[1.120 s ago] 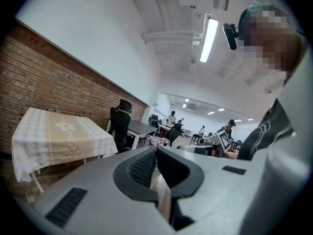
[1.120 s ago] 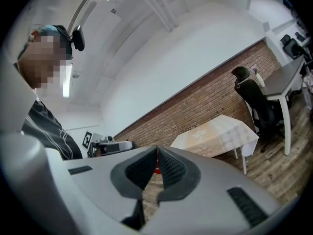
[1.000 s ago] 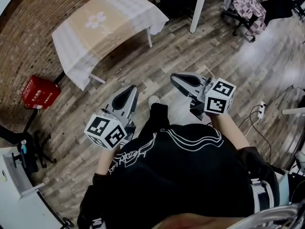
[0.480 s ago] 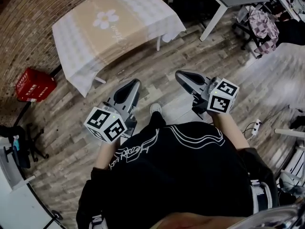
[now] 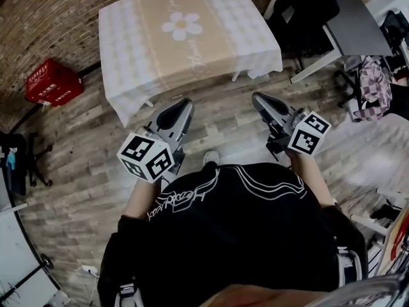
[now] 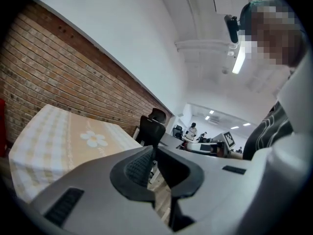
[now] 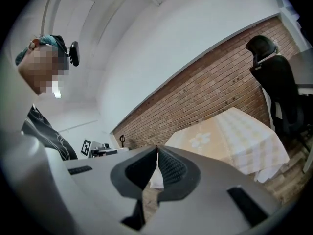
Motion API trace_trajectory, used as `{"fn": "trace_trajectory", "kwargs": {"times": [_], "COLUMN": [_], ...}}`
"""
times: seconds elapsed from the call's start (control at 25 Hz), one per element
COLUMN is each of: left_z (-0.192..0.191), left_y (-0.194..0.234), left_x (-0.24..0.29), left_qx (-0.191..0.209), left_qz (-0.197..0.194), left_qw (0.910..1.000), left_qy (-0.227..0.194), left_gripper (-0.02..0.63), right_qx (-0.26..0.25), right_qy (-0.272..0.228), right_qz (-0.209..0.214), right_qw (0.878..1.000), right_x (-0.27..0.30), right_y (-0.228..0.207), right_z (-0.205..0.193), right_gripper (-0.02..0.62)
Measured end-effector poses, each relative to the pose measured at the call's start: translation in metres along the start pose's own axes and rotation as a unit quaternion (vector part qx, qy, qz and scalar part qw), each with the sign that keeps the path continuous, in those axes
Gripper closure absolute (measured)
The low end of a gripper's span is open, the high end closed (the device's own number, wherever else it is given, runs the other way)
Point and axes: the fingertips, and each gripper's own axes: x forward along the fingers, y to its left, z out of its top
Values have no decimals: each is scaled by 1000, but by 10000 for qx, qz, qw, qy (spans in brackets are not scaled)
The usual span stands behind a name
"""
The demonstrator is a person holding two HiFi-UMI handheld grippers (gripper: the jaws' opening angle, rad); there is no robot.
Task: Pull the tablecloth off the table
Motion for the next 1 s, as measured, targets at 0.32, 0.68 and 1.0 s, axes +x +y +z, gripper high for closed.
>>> {"fn": "trace_trajectory", "kwargs": {"times": [0.32,0.68,1.0], "left_z": [4,0,-37], "left_y": [49,103,197], "left_x": [10,10,-22], "left_qx": [-147,-113,-26], "left_qz": [606,1252,2926], "left_qw": [9980,9908,9559], "left_qy": [-119,-512,-256], "left_gripper": [598,597,559], "right_qx": [299,422,576], "right_qy": [-142,30,234], "right_qz": [-22,-53,-633], "right_qw": [9994,9991,9961], "right_x": [30,48,50], "right_y": [-51,-111,-199], "right_z": [15,2,-3], "right_gripper": [597,597,595]}}
